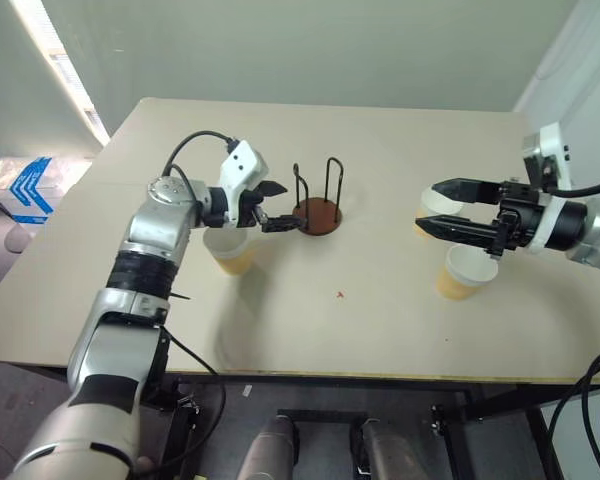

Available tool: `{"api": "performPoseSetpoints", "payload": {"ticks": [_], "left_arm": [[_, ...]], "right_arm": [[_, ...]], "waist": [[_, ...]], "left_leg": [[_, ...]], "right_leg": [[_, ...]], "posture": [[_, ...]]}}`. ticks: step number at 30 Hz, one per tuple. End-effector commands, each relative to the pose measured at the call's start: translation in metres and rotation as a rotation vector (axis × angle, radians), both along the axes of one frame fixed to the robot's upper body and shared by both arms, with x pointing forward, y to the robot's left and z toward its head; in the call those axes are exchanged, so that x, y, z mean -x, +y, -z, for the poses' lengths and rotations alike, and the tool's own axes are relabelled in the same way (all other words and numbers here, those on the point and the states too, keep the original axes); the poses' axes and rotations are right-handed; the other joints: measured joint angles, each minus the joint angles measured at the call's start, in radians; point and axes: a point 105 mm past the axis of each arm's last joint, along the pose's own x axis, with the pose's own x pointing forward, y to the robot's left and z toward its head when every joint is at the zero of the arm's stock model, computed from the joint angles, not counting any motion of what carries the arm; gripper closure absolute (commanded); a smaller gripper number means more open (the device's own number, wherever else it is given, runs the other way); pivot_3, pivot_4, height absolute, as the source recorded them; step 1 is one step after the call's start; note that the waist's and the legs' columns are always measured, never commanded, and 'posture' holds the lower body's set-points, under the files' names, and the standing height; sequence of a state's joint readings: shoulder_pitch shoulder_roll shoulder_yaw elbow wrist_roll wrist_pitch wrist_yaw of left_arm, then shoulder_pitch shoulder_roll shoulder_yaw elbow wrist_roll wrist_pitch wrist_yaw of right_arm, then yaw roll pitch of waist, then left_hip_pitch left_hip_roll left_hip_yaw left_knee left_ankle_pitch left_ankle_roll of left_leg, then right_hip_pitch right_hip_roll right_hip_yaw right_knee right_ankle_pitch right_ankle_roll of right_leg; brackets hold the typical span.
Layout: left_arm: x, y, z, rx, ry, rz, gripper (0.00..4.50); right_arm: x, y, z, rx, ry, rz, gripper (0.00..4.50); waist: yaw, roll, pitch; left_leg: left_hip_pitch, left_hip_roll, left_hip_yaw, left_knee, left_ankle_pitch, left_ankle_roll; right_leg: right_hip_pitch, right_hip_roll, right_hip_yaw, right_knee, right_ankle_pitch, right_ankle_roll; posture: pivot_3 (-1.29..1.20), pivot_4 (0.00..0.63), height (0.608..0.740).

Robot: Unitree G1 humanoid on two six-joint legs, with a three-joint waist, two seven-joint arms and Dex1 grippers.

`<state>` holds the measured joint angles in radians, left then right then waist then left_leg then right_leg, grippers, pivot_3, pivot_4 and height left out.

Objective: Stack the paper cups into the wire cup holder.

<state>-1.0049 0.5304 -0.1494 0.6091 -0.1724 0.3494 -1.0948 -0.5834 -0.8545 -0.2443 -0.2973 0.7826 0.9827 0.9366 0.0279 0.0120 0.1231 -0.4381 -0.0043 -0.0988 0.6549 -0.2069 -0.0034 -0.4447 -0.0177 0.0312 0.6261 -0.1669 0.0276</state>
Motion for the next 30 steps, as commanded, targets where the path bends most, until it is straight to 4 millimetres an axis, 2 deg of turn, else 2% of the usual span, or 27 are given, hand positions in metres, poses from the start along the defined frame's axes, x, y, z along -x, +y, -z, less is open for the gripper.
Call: {"api": "performPoseSetpoints", "payload": {"ticks": [1, 8, 24, 30], "left_arm": [[-0.007, -0.005, -0.015, 0.007, -0.046, -0.012, 0.0], [-0.017, -0.019, -0.01, 0.007, -0.037, -0.022, 0.0], [-0.032, -0.06, -0.001, 0.014, -0.026, -0.03, 0.0], [-0.035, -0.066, -0.007, 0.03, -0.056, -0.038, 1.94]], "right_arm": [[0.006, -0.001, -0.015, -0.001, -0.075, 0.006, 0.03], [0.004, -0.002, -0.013, 0.012, -0.093, 0.019, 0.03], [0.003, -0.003, -0.01, 0.026, -0.135, 0.031, 0.03], [0.001, -0.005, -0.008, 0.023, -0.147, 0.053, 0.0]], "waist": [[0.0, 0.0, 0.0], [0.002, 0.0, 0.0], [0.007, 0.0, 0.0], [0.008, 0.0, 0.0]], "left_leg": [[0.0, 0.0, 0.0, 0.001, -0.001, 0.001], [-0.004, -0.001, 0.001, 0.01, -0.003, 0.004], [-0.006, -0.003, 0.003, 0.011, -0.003, 0.005], [-0.007, -0.003, 0.003, 0.011, -0.003, 0.005]], "right_leg": [[0.0, 0.0, 0.0, 0.0, 0.0, 0.0], [0.001, -0.001, 0.001, -0.001, 0.002, 0.004], [0.001, -0.002, 0.002, -0.004, 0.003, 0.011], [0.001, -0.002, 0.002, -0.008, 0.004, 0.014]], "posture": [[0.0, 0.15, 0.74], [0.0, 0.15, 0.74], [0.0, 0.15, 0.74], [0.0, 0.15, 0.74]]}}
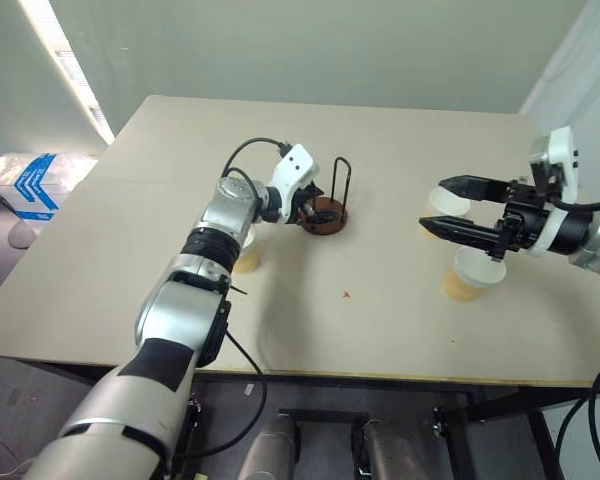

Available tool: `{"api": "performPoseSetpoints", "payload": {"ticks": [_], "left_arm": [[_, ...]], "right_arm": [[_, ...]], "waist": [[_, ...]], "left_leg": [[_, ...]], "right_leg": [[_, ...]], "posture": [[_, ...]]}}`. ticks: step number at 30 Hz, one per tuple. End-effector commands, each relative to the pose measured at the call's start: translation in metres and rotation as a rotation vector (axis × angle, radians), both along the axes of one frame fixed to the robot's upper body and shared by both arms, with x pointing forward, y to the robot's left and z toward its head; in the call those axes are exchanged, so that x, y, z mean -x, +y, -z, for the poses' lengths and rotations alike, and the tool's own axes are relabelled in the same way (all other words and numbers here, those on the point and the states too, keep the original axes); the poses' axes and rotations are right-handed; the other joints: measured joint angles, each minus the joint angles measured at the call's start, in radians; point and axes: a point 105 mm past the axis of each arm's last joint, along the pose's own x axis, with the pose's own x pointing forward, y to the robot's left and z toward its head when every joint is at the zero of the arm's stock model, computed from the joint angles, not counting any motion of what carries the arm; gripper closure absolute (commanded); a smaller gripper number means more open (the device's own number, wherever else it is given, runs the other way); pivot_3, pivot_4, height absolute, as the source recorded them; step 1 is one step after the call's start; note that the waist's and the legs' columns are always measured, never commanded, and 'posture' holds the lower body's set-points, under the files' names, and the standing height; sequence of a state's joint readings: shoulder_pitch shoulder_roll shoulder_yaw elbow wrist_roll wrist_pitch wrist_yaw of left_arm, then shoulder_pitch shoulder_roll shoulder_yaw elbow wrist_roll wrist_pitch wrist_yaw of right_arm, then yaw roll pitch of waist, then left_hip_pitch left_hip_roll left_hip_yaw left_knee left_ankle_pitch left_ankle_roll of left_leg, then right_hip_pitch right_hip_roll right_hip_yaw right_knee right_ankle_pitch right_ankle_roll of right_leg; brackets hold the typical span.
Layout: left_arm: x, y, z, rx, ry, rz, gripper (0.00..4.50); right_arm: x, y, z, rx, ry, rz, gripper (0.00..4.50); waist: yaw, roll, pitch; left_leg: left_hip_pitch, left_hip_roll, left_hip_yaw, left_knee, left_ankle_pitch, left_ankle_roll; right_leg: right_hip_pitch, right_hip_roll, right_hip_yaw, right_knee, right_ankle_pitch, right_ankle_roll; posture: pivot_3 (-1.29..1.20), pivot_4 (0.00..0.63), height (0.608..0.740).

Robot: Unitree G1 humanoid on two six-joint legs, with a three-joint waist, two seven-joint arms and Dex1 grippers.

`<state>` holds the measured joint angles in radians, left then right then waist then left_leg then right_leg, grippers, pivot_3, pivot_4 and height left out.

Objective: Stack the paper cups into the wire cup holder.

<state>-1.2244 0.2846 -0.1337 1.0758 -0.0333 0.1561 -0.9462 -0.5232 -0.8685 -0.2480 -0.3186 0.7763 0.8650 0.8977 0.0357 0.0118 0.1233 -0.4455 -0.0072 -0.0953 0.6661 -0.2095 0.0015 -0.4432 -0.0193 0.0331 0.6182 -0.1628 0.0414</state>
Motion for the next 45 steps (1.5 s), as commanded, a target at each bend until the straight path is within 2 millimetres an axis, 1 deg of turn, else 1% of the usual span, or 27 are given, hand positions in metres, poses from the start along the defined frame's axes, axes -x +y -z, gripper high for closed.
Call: {"api": "performPoseSetpoints", "payload": {"ticks": [1, 4, 5, 6, 7, 10, 12, 16, 17, 19, 20, 23, 28, 31, 33, 35, 37, 42, 44, 45], "left_arm": [[-0.003, -0.009, -0.022, 0.022, -0.073, 0.008, 2.31], [-0.002, -0.012, -0.021, 0.031, -0.069, 0.021, 3.33], [-0.001, -0.013, -0.021, 0.035, -0.067, 0.036, 3.77], [0.001, -0.014, -0.021, 0.038, -0.066, 0.046, 4.08], [0.002, -0.014, -0.02, 0.039, -0.064, 0.057, 4.48], [0.012, -0.008, -0.018, 0.015, -0.061, 0.144, 4.48], [0.022, -0.006, -0.014, 0.001, -0.048, 0.213, 4.48], [0.047, -0.009, -0.006, -0.026, -0.031, 0.353, 4.48], [0.053, -0.012, -0.004, -0.034, -0.03, 0.384, 4.48], [0.073, -0.024, -0.004, -0.024, -0.019, 0.471, 4.48], [0.081, -0.029, -0.004, -0.018, -0.013, 0.503, 4.48], [0.096, -0.04, -0.004, -0.003, 0.006, 0.549, 4.48], [0.116, -0.053, 0.01, -0.017, 0.053, 0.607, 4.48], [0.125, -0.052, 0.02, -0.044, 0.078, 0.622, 4.48], [0.128, -0.049, 0.026, -0.063, 0.093, 0.619, 4.48], [0.127, -0.046, 0.031, -0.086, 0.098, 0.602, 4.48], [0.126, -0.043, 0.034, -0.097, 0.103, 0.583, 4.48], [0.12, -0.038, 0.044, -0.134, 0.103, 0.516, 4.48], [0.122, -0.036, 0.047, -0.139, 0.114, 0.511, 3.88], [0.122, -0.036, 0.047, -0.133, 0.116, 0.506, 3.67]], "right_arm": [[0.001, -0.001, -0.008, 0.013, -0.065, 0.018, 0.0], [-0.001, -0.001, -0.009, 0.013, -0.081, 0.028, 0.0], [-0.002, -0.002, -0.01, 0.013, -0.094, 0.033, 0.0], [-0.002, -0.002, -0.011, 0.014, -0.102, 0.037, 0.0], [-0.002, -0.002, -0.011, 0.014, -0.115, 0.041, 0.0], [-0.003, -0.007, -0.011, 0.03, -0.123, 0.059, 0.0], [-0.001, -0.012, -0.015, 0.034, -0.137, 0.059, 0.0], [0.013, -0.024, -0.023, 0.018, -0.105, 0.022, 0.0], [0.02, -0.026, -0.021, 0.037, -0.088, -0.004, 0.0], [0.036, -0.029, -0.017, 0.097, -0.06, -0.053, 0.0], [0.041, -0.029, -0.015, 0.123, -0.053, -0.069, 0.0], [0.046, -0.027, -0.01, 0.164, -0.044, -0.093, 0.0], [0.047, -0.02, -0.009, 0.165, -0.052, -0.109, 0.0], [0.049, -0.019, -0.009, 0.17, -0.047, -0.119, 0.0], [0.049, -0.019, -0.008, 0.174, -0.045, -0.122, 0.0], [0.048, -0.02, -0.008, 0.183, -0.043, -0.126, 0.0], [0.045, -0.02, -0.007, 0.186, -0.043, -0.126, 0.0], [0.04, -0.02, -0.005, 0.191, -0.043, -0.125, 0.0], [0.037, -0.02, -0.003, 0.195, -0.039, -0.121, 0.0], [0.037, -0.02, -0.002, 0.201, -0.035, -0.122, 0.0]], "waist": [[0.002, 0.0, 0.0], [0.005, 0.0, 0.0], [0.005, 0.0, 0.0], [0.006, 0.0, 0.0], [0.006, 0.0, 0.0], [0.007, 0.0, 0.0], [0.007, 0.0, 0.0], [0.013, 0.0, 0.0], [0.017, 0.0, 0.0], [0.025, 0.001, 0.0], [0.025, 0.001, 0.0], [0.024, 0.001, 0.0], [0.018, 0.001, 0.0], [0.015, 0.001, 0.0], [0.015, 0.001, -0.001], [0.013, 0.001, -0.001], [0.012, 0.001, -0.001], [0.009, 0.001, -0.001], [0.008, 0.002, -0.001], [0.006, 0.002, -0.001]], "left_leg": [[-0.001, 0.0, 0.0, 0.0, 0.0, 0.0], [-0.002, 0.0, 0.001, 0.001, 0.0, 0.0], [-0.003, 0.0, 0.001, 0.001, 0.0, 0.0], [-0.004, 0.0, 0.001, 0.002, 0.0, -0.001], [-0.005, 0.0, 0.001, 0.003, 0.0, -0.001], [-0.006, 0.0, 0.001, 0.004, 0.0, 0.0], [-0.006, 0.0, 0.002, 0.005, 0.0, 0.0], [-0.007, -0.001, 0.002, 0.005, -0.001, 0.001], [-0.007, -0.001, 0.002, 0.006, -0.001, 0.001], [-0.008, -0.001, 0.001, 0.007, -0.001, 0.001], [-0.008, -0.002, 0.001, 0.007, -0.001, 0.002], [-0.008, -0.001, 0.003, 0.01, -0.004, 0.003], [-0.006, -0.001, 0.003, 0.014, -0.008, 0.012], [-0.003, -0.001, 0.003, 0.014, -0.007, 0.013], [-0.001, -0.001, 0.003, 0.014, -0.005, 0.013], [0.003, -0.001, 0.004, 0.014, -0.005, 0.013], [0.005, -0.001, 0.004, 0.014, -0.005, 0.013], [0.008, -0.002, 0.004, 0.014, -0.006, 0.012], [0.009, -0.002, 0.005, 0.013, -0.007, 0.012], [0.009, -0.003, 0.005, 0.013, -0.007, 0.012]], "right_leg": [[0.0, 0.0, 0.0, -0.001, 0.0, 0.001], [0.0, 0.0, 0.0, -0.004, 0.002, 0.002], [0.0, 0.0, 0.0, -0.005, 0.002, 0.003], [0.0, 0.0, 0.0, -0.006, 0.003, 0.004], [0.0, 0.0, 0.0, -0.007, 0.003, 0.005], [0.0, -0.001, 0.0, -0.007, 0.005, 0.005], [0.0, -0.001, 0.0, -0.007, 0.005, 0.005], [-0.001, -0.001, 0.0, -0.007, 0.005, 0.005], [-0.001, -0.001, 0.0, -0.007, 0.005, 0.005], [0.0, -0.001, 0.0, -0.007, 0.005, 0.005], [0.0, -0.001, 0.0, -0.008, 0.005, 0.005], [0.0, -0.002, 0.0, -0.007, 0.005, 0.004], [0.003, -0.002, 0.002, -0.006, 0.007, 0.005], [0.005, -0.001, 0.004, -0.007, 0.006, -0.001], [0.008, -0.001, 0.005, -0.007, 0.006, -0.001], [0.012, -0.001, 0.007, -0.008, 0.005, 0.0], [0.014, -0.001, 0.008, -0.008, 0.001, 0.007], [0.016, 0.0, 0.011, -0.008, 0.0, 0.008], [0.016, 0.0, 0.014, -0.008, 0.0, 0.008], [0.016, 0.001, 0.016, -0.008, 0.0, 0.008]], "posture": [[0.0, 0.15, 0.74], [0.0, 0.15, 0.74], [0.0, 0.15, 0.74], [0.0, 0.15, 0.74], [0.0, 0.15, 0.74], [0.0, 0.15, 0.74], [0.0, 0.15, 0.74], [0.0, 0.15, 0.74], [0.0, 0.15, 0.74], [0.0, 0.15, 0.74], [0.0, 0.15, 0.74], [0.0, 0.15, 0.74], [0.0, 0.15, 0.74], [0.0, 0.15, 0.74], [0.0, 0.15, 0.74], [0.0, 0.15, 0.74], [0.0, 0.15, 0.74], [0.0, 0.15, 0.74], [0.0, 0.15, 0.74], [0.0, 0.15, 0.74]]}}
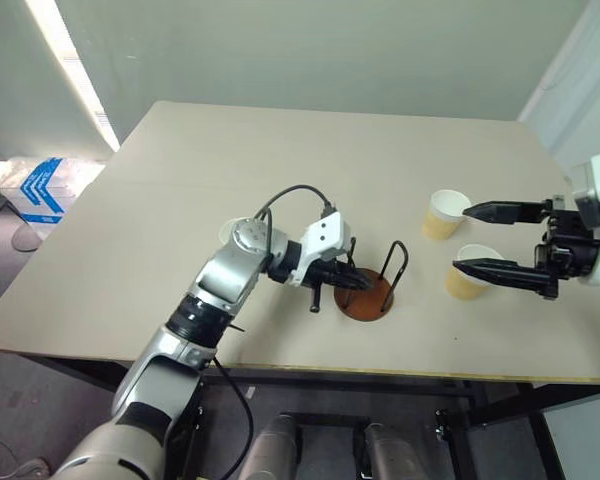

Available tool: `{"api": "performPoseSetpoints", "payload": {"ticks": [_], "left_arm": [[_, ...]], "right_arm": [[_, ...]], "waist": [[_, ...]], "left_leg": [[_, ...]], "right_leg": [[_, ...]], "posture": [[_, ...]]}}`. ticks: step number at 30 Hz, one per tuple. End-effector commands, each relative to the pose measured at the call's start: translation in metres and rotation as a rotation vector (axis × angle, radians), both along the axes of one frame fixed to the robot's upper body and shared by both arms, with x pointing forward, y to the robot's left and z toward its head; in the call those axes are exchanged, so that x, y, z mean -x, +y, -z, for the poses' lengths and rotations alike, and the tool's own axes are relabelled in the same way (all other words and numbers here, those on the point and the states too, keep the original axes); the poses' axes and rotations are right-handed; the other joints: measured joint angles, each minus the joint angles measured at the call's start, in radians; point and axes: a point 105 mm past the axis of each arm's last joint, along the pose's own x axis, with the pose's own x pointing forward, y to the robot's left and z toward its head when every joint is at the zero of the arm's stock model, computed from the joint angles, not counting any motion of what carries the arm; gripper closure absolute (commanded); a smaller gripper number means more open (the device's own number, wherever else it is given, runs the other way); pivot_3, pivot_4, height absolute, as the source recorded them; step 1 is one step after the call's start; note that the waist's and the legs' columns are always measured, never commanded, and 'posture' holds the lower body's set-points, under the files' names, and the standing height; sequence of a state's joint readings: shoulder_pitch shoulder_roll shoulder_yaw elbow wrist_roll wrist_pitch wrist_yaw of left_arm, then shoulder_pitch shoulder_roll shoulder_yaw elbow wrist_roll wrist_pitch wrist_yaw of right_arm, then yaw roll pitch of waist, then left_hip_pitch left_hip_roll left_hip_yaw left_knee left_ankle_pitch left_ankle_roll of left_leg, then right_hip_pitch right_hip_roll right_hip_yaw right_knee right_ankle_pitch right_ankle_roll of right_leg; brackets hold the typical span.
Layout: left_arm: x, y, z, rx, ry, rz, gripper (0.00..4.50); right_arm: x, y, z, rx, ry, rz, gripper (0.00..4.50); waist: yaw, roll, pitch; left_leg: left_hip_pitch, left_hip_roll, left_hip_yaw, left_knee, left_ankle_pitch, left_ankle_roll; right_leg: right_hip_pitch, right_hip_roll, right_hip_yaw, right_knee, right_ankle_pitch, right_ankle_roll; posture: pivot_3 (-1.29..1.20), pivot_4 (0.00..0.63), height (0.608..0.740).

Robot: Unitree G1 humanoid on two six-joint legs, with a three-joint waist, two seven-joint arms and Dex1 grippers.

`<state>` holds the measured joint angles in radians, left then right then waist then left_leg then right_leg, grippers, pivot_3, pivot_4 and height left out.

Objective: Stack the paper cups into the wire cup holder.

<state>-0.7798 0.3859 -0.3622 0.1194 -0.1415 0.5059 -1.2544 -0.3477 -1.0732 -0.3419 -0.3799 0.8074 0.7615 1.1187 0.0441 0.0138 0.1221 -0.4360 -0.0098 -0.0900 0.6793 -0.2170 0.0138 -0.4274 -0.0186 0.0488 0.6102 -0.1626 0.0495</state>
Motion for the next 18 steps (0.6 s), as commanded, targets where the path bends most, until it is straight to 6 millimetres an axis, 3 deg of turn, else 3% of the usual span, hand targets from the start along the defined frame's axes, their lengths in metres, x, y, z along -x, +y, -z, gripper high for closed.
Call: {"api": "performPoseSetpoints", "payload": {"ticks": [1, 11, 18], "left_arm": [[0.001, 0.006, 0.007, -0.016, 0.019, -0.038, 3.35], [0.002, 0.025, -0.008, -0.012, 0.011, -0.04, 0.01], [0.003, 0.058, -0.045, -0.019, -0.115, -0.041, 0.01]], "right_arm": [[-0.002, -0.001, -0.004, 0.024, -0.029, -0.003, 0.0], [-0.009, -0.005, -0.005, 0.052, -0.04, 0.007, 0.0], [-0.023, -0.015, -0.006, 0.111, -0.028, 0.103, 0.0]], "waist": [[-0.004, 0.0, 0.0], [-0.004, 0.0, 0.0], [-0.005, 0.0, 0.0]], "left_leg": [[0.0, -0.001, 0.001, -0.001, 0.0, 0.0], [-0.004, -0.006, 0.001, -0.001, -0.007, 0.004], [-0.004, -0.006, 0.001, -0.002, -0.01, 0.003]], "right_leg": [[-0.001, 0.0, 0.002, 0.0, 0.0, 0.0], [-0.005, -0.001, 0.009, 0.0, -0.002, -0.002], [-0.006, -0.001, 0.009, 0.0, -0.003, 0.001]], "posture": [[0.0, 0.15, 0.74], [0.0, 0.15, 0.74], [0.0, 0.15, 0.74]]}}
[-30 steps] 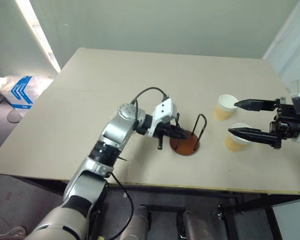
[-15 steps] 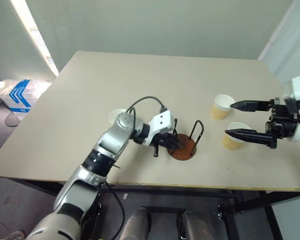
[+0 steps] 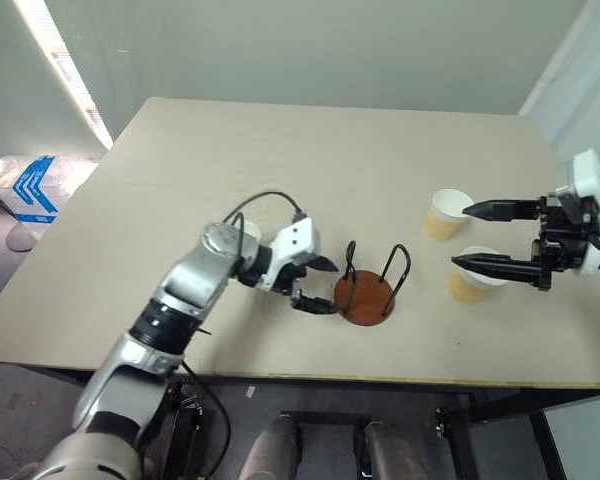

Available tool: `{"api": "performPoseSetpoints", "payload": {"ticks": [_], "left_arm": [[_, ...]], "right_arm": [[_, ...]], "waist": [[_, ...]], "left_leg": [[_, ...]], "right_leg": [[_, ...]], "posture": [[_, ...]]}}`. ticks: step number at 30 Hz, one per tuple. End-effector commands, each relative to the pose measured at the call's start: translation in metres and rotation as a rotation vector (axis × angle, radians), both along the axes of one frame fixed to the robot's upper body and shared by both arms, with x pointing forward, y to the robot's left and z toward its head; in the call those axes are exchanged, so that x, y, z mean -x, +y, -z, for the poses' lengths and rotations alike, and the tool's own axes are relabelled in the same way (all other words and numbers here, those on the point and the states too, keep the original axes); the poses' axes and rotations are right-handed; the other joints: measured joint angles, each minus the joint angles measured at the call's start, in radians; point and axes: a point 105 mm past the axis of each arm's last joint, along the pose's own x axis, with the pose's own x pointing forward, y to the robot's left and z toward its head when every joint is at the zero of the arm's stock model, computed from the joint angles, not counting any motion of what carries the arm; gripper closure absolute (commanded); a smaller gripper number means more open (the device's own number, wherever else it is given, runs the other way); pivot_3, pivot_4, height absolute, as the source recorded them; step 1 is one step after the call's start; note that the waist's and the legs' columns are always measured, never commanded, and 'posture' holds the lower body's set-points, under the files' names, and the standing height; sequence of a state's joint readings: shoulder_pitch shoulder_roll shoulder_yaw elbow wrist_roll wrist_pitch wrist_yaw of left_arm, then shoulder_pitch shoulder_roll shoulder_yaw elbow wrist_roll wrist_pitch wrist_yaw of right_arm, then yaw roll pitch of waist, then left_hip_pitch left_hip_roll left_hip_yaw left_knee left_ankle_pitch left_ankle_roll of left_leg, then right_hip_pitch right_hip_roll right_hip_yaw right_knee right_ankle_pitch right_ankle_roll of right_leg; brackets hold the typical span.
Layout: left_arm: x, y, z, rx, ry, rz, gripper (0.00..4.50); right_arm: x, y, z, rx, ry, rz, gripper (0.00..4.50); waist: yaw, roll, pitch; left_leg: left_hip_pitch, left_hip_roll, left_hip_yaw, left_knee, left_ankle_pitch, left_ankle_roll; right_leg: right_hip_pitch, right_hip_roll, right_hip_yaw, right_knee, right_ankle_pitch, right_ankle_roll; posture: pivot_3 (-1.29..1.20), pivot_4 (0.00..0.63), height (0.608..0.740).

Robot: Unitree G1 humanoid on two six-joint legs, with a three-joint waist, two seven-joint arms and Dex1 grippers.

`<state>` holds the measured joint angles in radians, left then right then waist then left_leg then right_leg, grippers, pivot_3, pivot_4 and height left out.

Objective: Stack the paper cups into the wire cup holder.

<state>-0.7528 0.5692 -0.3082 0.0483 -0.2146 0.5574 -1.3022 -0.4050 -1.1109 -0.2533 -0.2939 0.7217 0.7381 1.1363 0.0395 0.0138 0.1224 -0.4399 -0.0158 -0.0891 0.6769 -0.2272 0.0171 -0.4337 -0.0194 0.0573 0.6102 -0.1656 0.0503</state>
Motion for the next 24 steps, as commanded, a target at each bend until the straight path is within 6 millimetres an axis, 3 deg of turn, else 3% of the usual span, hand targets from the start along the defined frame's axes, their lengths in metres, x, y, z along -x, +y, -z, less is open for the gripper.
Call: {"api": "performPoseSetpoints", "payload": {"ticks": [1, 6, 9, 16, 24], "left_arm": [[0.004, 0.013, -0.038, 0.018, -0.143, 0.029, 0.01], [0.006, 0.034, -0.07, 0.104, -0.186, -0.044, 0.01], [-0.004, 0.059, -0.093, 0.187, -0.22, -0.176, 0.01], [0.0, 0.081, -0.09, 0.19, -0.221, -0.271, 0.01], [0.006, 0.089, -0.087, 0.171, -0.227, -0.317, 0.01]], "right_arm": [[-0.009, -0.007, -0.013, 0.047, -0.058, 0.057, 0.0], [-0.034, -0.015, -0.024, 0.112, -0.13, 0.134, 0.0], [-0.066, -0.017, -0.026, 0.23, -0.193, 0.175, 0.0], [-0.111, -0.019, -0.005, 0.425, -0.191, 0.167, 0.0], [-0.137, -0.021, 0.025, 0.53, -0.13, 0.151, 0.0]], "waist": [[-0.003, 0.0, 0.0], [-0.009, 0.0, 0.0], [-0.016, 0.0, 0.0], [-0.028, 0.001, 0.001], [-0.024, 0.001, 0.001]], "left_leg": [[0.0, 0.0, 0.0, 0.0, 0.0, 0.0], [0.0, 0.0, 0.0, 0.0, -0.001, 0.001], [0.001, 0.0, 0.001, 0.0, -0.001, 0.001], [0.003, 0.002, 0.001, -0.003, 0.001, 0.002], [0.0, 0.002, 0.001, -0.013, 0.001, 0.0]], "right_leg": [[0.0, 0.0, 0.0, 0.0, -0.001, -0.001], [-0.001, 0.0, 0.0, 0.001, -0.003, -0.005], [-0.001, -0.001, 0.0, 0.001, -0.002, -0.007], [-0.004, -0.001, -0.001, 0.002, 0.002, -0.011], [-0.011, -0.001, -0.003, 0.002, 0.005, -0.008]], "posture": [[0.0, 0.15, 0.74], [0.0, 0.15, 0.74], [0.0, 0.15, 0.74], [0.0, 0.15, 0.74], [0.0, 0.15, 0.74]]}}
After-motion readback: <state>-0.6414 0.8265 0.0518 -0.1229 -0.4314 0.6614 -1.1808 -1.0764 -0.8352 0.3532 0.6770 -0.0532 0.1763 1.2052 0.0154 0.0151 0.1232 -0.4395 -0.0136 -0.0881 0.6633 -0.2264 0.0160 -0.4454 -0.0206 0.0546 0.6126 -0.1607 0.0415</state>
